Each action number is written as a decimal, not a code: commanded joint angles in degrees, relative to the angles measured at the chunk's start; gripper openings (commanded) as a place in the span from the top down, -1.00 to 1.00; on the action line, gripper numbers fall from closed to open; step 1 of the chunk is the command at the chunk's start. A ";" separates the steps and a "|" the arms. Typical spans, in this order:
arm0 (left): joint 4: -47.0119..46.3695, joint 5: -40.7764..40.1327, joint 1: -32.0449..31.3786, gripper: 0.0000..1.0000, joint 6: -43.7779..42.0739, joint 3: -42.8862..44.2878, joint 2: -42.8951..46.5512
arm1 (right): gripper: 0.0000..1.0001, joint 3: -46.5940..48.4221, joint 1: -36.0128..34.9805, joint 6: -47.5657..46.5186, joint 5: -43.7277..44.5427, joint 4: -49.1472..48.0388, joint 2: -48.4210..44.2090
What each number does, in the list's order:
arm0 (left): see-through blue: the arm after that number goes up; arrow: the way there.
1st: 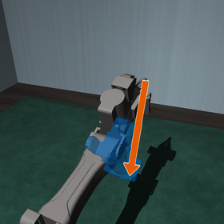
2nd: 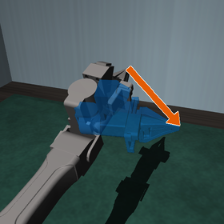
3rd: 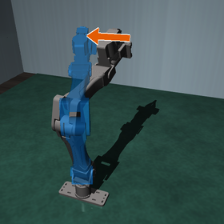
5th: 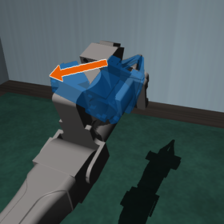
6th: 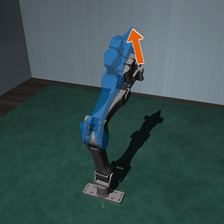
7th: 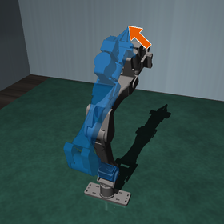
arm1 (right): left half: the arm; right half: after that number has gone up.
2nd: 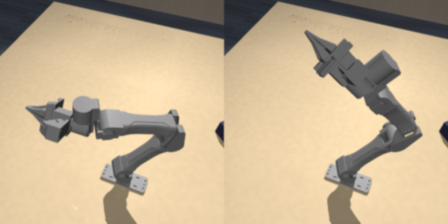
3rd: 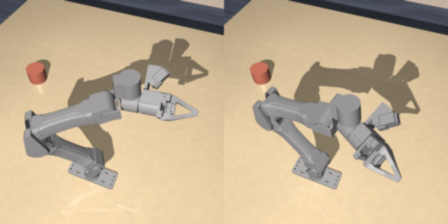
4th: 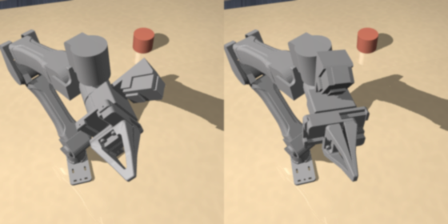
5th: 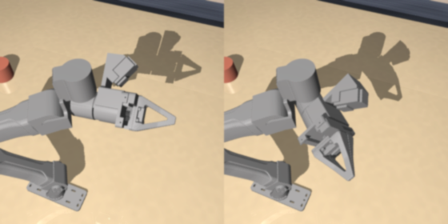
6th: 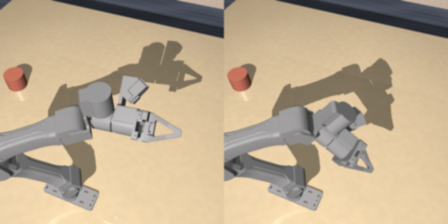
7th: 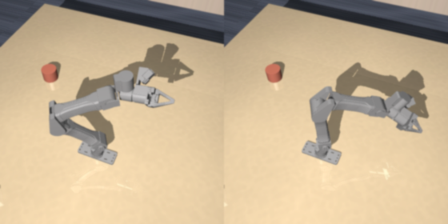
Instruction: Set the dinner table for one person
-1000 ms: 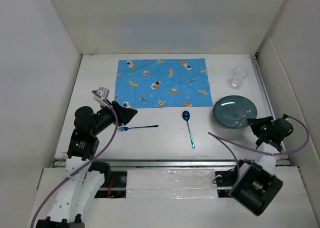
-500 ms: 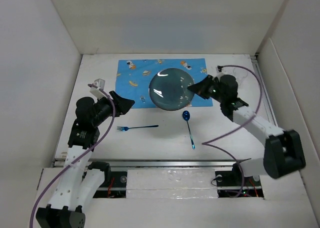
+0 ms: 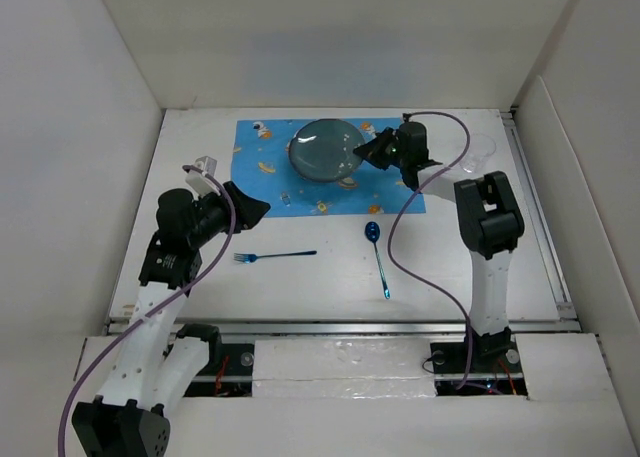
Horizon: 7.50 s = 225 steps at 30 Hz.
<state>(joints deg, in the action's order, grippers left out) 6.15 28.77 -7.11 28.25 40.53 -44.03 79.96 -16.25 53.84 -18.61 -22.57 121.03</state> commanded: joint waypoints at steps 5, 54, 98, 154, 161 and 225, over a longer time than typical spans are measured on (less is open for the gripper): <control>-0.88 0.49 0.17 0.11 -1.53 2.80 -0.70 | 1.00 6.26 -1.85 6.53 -4.86 -14.08 2.45; -1.85 3.57 -0.88 0.25 -1.53 2.18 0.00 | -0.17 0.19 17.90 -34.77 36.46 35.75 -23.74; -4.13 7.09 0.26 0.25 -1.53 0.95 -5.63 | 1.00 63.90 3.24 -57.54 37.60 45.07 19.50; -5.27 7.79 0.26 1.00 -0.56 0.07 -0.88 | 1.00 -33.80 -28.12 -32.15 40.04 26.25 -52.56; -5.62 8.49 0.26 0.42 -0.74 0.07 -0.71 | 0.14 -43.74 -34.46 -25.29 45.07 30.21 -51.62; -5.71 9.19 0.26 0.37 -0.74 0.16 -3.69 | 1.00 15.57 -2.38 -39.25 27.93 31.71 3.33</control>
<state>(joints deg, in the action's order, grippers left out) 2.81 36.67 -7.03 27.92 40.53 -47.83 92.05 -19.27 14.96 11.11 8.91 123.48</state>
